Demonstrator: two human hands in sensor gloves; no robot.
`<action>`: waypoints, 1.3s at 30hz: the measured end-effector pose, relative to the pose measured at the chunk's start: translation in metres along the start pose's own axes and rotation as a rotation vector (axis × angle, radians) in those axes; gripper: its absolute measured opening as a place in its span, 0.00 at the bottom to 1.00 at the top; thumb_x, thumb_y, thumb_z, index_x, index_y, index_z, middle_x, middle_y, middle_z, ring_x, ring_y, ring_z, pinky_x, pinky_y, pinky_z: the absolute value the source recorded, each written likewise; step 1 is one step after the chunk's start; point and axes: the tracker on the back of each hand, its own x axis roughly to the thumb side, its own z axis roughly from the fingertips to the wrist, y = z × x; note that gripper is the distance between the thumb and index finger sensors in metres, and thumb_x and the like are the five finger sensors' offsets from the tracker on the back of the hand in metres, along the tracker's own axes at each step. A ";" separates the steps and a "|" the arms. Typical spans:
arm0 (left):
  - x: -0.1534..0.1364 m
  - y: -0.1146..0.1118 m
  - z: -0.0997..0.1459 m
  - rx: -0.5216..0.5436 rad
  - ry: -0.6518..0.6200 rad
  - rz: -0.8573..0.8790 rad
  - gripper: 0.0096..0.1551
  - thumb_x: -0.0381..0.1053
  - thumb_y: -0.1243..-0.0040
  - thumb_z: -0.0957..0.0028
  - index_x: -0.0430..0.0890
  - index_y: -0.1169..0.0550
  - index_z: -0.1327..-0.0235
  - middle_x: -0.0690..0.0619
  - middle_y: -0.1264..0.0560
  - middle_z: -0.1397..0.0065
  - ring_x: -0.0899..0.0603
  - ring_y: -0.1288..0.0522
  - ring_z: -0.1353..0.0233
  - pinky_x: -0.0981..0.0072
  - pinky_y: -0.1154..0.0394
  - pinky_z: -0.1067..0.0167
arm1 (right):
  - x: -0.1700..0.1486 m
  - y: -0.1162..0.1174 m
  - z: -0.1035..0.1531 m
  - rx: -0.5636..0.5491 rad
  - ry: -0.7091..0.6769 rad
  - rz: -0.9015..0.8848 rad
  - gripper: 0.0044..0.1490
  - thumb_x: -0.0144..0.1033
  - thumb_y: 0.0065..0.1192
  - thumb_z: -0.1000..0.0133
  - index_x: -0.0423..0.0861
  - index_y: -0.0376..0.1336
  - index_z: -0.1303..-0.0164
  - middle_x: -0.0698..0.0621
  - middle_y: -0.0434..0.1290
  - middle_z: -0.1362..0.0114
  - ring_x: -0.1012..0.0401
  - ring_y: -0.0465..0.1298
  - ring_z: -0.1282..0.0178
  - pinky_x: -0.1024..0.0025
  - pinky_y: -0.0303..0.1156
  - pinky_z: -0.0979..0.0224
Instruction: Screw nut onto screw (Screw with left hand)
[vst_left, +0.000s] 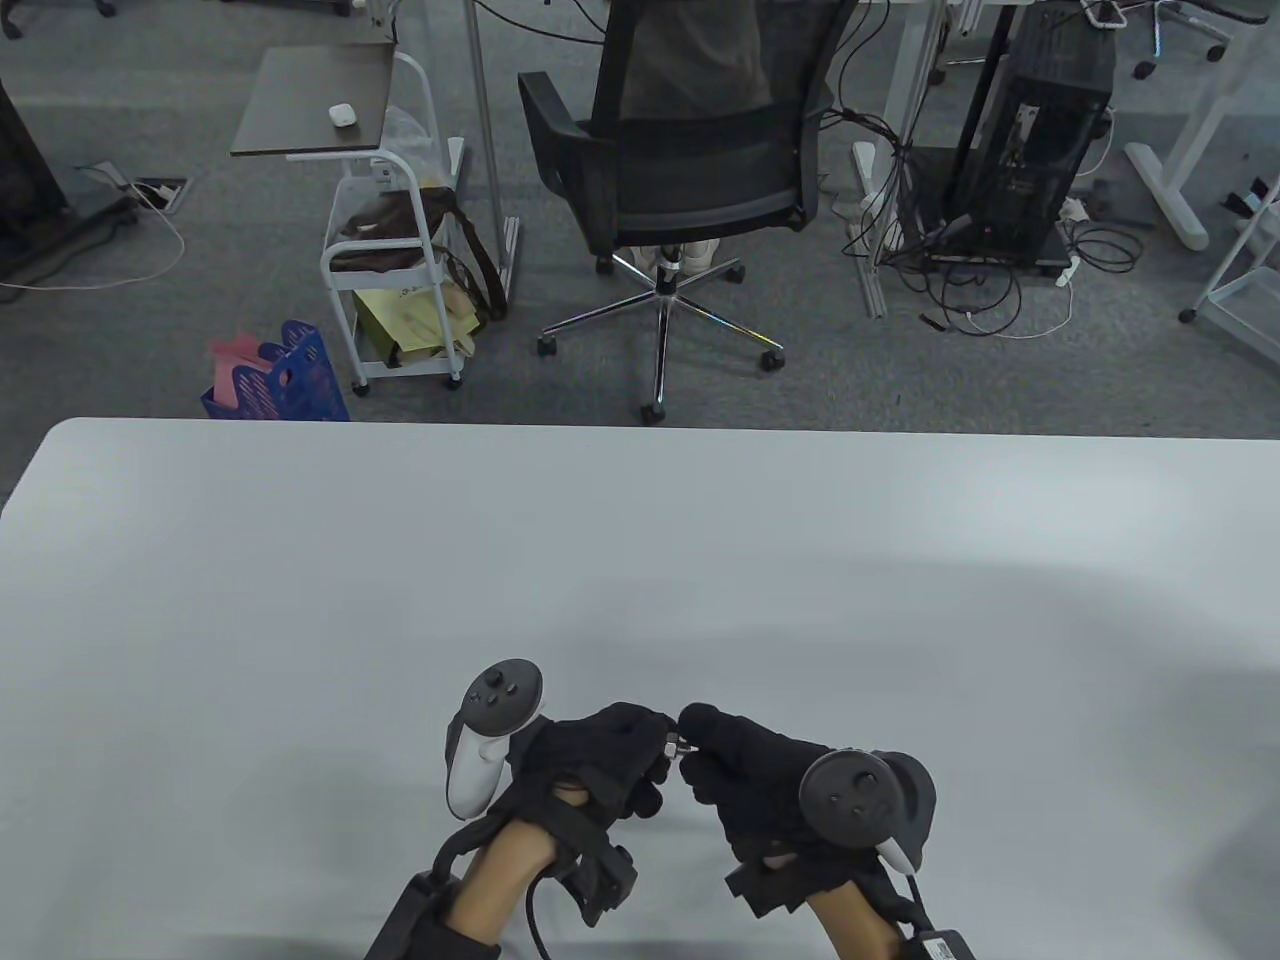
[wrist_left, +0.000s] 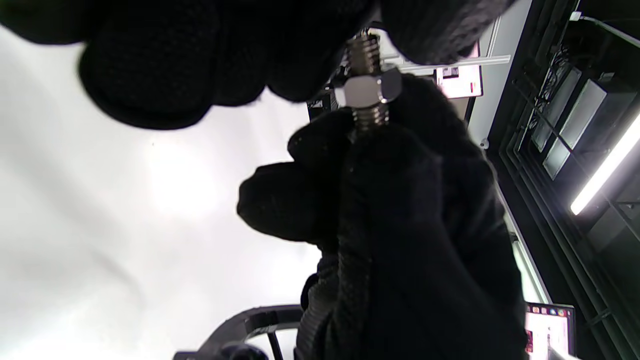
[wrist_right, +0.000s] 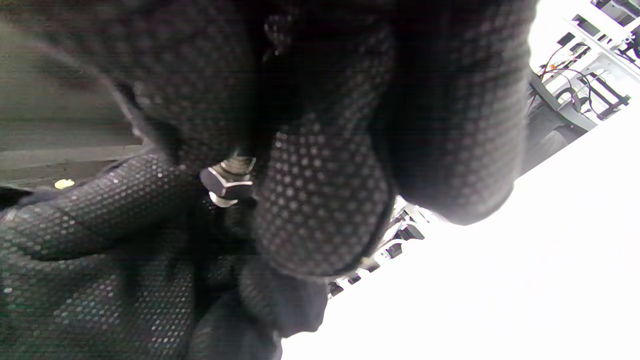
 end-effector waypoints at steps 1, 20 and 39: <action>0.001 -0.001 -0.001 -0.006 -0.008 -0.013 0.32 0.54 0.44 0.52 0.33 0.20 0.46 0.29 0.21 0.46 0.28 0.19 0.58 0.34 0.28 0.56 | 0.000 0.000 0.000 0.000 0.000 0.003 0.30 0.40 0.77 0.60 0.44 0.75 0.48 0.47 0.87 0.53 0.63 0.93 0.69 0.63 0.91 0.58; -0.001 -0.004 0.000 -0.015 0.016 -0.021 0.37 0.58 0.44 0.53 0.34 0.25 0.40 0.29 0.24 0.42 0.29 0.21 0.55 0.35 0.29 0.53 | 0.001 0.001 0.001 0.006 0.001 -0.007 0.30 0.40 0.77 0.60 0.43 0.74 0.48 0.47 0.86 0.52 0.63 0.93 0.68 0.62 0.91 0.58; 0.004 -0.004 0.000 -0.067 0.004 -0.006 0.29 0.51 0.44 0.52 0.36 0.26 0.42 0.31 0.25 0.42 0.30 0.21 0.53 0.36 0.29 0.51 | 0.005 -0.003 0.002 0.000 -0.007 0.046 0.30 0.40 0.78 0.61 0.44 0.74 0.49 0.47 0.86 0.51 0.63 0.93 0.68 0.62 0.91 0.58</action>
